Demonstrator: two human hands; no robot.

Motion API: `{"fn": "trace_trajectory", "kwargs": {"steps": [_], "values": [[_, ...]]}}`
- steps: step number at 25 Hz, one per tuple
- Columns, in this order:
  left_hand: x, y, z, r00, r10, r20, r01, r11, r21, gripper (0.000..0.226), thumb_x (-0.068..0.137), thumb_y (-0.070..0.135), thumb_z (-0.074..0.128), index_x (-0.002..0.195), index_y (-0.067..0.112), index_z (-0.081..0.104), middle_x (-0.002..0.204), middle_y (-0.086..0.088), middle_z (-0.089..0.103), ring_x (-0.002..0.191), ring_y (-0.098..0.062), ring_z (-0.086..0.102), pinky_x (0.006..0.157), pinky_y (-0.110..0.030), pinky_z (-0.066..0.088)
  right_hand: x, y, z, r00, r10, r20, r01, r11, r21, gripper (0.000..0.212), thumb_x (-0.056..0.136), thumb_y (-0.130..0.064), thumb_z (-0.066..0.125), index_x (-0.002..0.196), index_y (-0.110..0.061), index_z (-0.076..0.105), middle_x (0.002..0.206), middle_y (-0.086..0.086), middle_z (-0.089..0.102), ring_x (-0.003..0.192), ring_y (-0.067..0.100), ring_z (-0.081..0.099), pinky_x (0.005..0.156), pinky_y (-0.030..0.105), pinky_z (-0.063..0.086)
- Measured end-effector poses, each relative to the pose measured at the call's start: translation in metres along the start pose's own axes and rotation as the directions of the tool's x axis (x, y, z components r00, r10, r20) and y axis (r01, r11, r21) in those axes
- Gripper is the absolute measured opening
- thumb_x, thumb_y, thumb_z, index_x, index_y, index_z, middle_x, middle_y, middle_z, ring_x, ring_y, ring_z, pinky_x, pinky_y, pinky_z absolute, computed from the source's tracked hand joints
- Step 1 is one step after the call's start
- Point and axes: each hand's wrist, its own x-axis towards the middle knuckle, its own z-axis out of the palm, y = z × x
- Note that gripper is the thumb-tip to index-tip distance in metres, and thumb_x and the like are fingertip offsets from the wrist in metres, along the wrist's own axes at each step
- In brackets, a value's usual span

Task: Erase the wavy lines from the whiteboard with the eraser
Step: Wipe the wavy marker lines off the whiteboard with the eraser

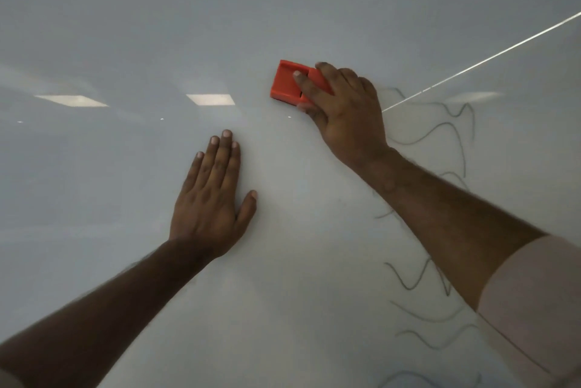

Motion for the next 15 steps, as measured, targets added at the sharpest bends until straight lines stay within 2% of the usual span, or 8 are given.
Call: {"fn": "trace_trajectory", "kwargs": {"steps": [2,4,10,12,15], "values": [[0.011,-0.007,-0.001,1.0,0.021,-0.01,-0.02,1.0,0.005,0.077,0.101,0.051,0.027,0.161,0.005,0.009,0.17,-0.009,0.002,0.158,-0.023,0.001,0.129,-0.038,0.004,0.006,0.003,0.001,0.999,0.025,-0.025,-0.026,0.998,-0.049,0.044,0.103,-0.045,0.046,0.142,-0.025,0.053,0.135,0.011,0.058,0.106,0.034,0.058,0.084,0.041,0.042],[0.021,-0.012,-0.004,1.0,0.026,-0.013,-0.026,1.0,0.004,0.077,0.102,0.052,0.025,0.161,0.007,0.006,0.17,-0.007,0.001,0.158,-0.022,0.0,0.129,-0.037,0.002,0.008,0.005,0.002,0.999,0.018,-0.044,-0.022,0.997,-0.073,0.044,0.103,-0.044,0.046,0.142,-0.025,0.054,0.133,0.011,0.059,0.103,0.033,0.058,0.081,0.04,0.041],[0.027,-0.008,-0.001,0.997,-0.007,-0.076,0.006,1.0,-0.019,0.078,0.101,0.051,0.028,0.161,0.003,0.013,0.17,-0.011,0.006,0.158,-0.025,0.005,0.129,-0.04,0.005,-0.023,-0.008,0.001,0.991,0.095,-0.095,-0.091,0.995,0.049,0.037,0.1,-0.032,0.056,0.136,-0.024,0.06,0.135,0.012,0.058,0.11,0.036,0.056,0.094,0.044,0.041],[0.026,-0.003,0.002,0.994,-0.025,-0.107,0.022,0.999,-0.029,0.077,0.101,0.049,0.03,0.16,0.002,0.015,0.169,-0.013,0.009,0.158,-0.027,0.008,0.129,-0.042,0.007,-0.073,-0.015,-0.004,0.998,0.019,-0.06,-0.013,0.995,0.096,0.037,0.1,-0.03,0.056,0.136,-0.023,0.06,0.136,0.014,0.058,0.111,0.037,0.056,0.095,0.045,0.041],[0.027,0.004,0.005,0.99,-0.058,-0.129,0.056,0.998,-0.023,0.077,0.1,0.046,0.032,0.16,0.0,0.015,0.169,-0.015,0.009,0.158,-0.028,0.008,0.129,-0.043,0.008,-0.167,-0.017,-0.023,0.977,-0.2,0.068,0.187,0.97,0.155,0.038,0.097,-0.035,0.057,0.133,-0.025,0.06,0.136,0.012,0.057,0.112,0.036,0.057,0.098,0.046,0.04]]}}
